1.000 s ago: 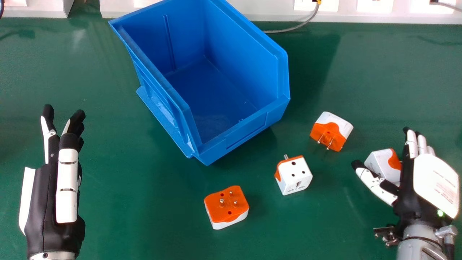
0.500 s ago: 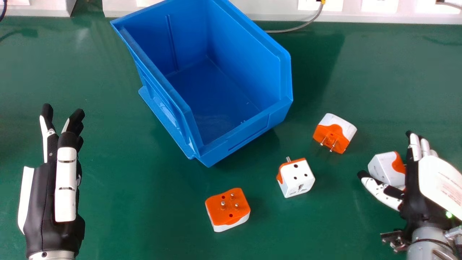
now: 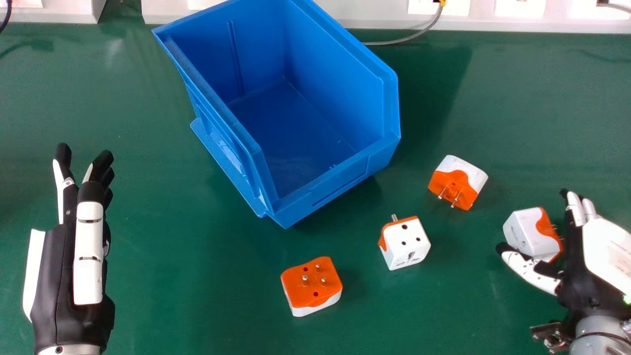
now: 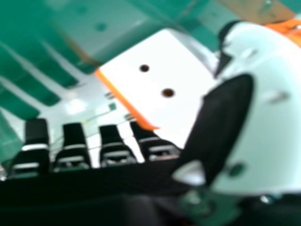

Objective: Pick all objects and put in blue box

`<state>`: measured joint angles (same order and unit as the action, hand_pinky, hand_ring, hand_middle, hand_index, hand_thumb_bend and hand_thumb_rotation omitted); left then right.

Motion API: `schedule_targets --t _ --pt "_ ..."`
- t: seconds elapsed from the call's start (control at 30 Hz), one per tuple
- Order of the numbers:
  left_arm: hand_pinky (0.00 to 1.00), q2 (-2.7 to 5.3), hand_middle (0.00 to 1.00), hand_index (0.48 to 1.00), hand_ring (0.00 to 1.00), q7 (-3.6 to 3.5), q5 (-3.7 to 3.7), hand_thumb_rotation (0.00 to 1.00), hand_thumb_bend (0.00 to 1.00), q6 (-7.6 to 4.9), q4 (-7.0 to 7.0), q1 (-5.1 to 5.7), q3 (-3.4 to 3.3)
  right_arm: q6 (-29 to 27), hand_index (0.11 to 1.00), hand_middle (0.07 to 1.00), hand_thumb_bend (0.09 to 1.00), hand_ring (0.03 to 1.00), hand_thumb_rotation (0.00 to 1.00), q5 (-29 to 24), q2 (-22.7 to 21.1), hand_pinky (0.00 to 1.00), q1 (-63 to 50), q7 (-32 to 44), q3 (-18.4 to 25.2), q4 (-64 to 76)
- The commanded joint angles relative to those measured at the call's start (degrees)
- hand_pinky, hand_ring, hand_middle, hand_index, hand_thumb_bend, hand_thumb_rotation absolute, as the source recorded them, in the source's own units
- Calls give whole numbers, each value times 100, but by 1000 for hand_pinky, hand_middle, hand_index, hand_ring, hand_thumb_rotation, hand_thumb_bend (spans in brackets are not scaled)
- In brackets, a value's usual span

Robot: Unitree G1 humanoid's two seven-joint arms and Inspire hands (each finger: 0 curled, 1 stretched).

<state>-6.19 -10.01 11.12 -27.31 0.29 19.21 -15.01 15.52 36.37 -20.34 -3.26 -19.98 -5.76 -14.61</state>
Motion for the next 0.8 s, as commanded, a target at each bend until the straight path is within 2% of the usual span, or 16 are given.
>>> schedule_targets --t 0.0,0.07,0.17,0.3,0.33,0.4,0.47,0.57,0.63,0.7,0.77 --pt "1000 -63 956 979 971 -56 74 990 453 -138 -76 26 -75 224 902 922 407 898 456 -149 -67 808 -46 131 173 -194" --pt "1000 -58 954 975 971 -73 118 984 443 -105 -105 42 -85 204 890 909 403 887 409 -162 -94 799 30 154 192 -288" --pt "1000 -63 949 968 968 -81 124 986 423 -78 -132 59 -102 197 872 889 392 867 391 -102 -168 779 144 176 172 -414" --pt "1000 -64 949 969 967 -73 57 985 436 -84 -150 77 -127 81 843 857 394 826 425 -93 -237 734 286 104 172 -585" --pt "1000 -57 948 968 966 -77 61 985 438 -85 -152 77 -132 51 832 843 397 804 426 -113 -236 707 320 80 183 -633" --pt "1000 -42 945 965 964 -78 64 983 430 -77 -164 83 -137 16 799 795 400 734 420 -127 -239 632 384 37 185 -724" --pt "1000 -39 943 963 964 -80 56 990 419 -73 -173 95 -138 -24 726 672 383 595 393 -97 -259 495 457 -34 159 -836" --pt "1000 -38 944 963 965 -90 55 985 423 -99 -176 109 -139 -137 624 564 376 490 253 -127 -290 394 543 -77 141 -968" --pt "999 -37 946 964 964 -103 79 975 429 -89 -191 127 -140 -151 525 475 460 394 167 -169 -281 302 578 -52 157 -979" --pt "999 -27 948 966 965 -107 103 970 417 -54 -228 142 -137 -96 498 403 484 316 142 -193 -264 237 604 10 179 -934" --pt "1000 -27 951 969 967 -116 102 968 411 -47 -233 146 -141 7 490 386 490 296 134 -229 -254 218 638 127 200 -887"
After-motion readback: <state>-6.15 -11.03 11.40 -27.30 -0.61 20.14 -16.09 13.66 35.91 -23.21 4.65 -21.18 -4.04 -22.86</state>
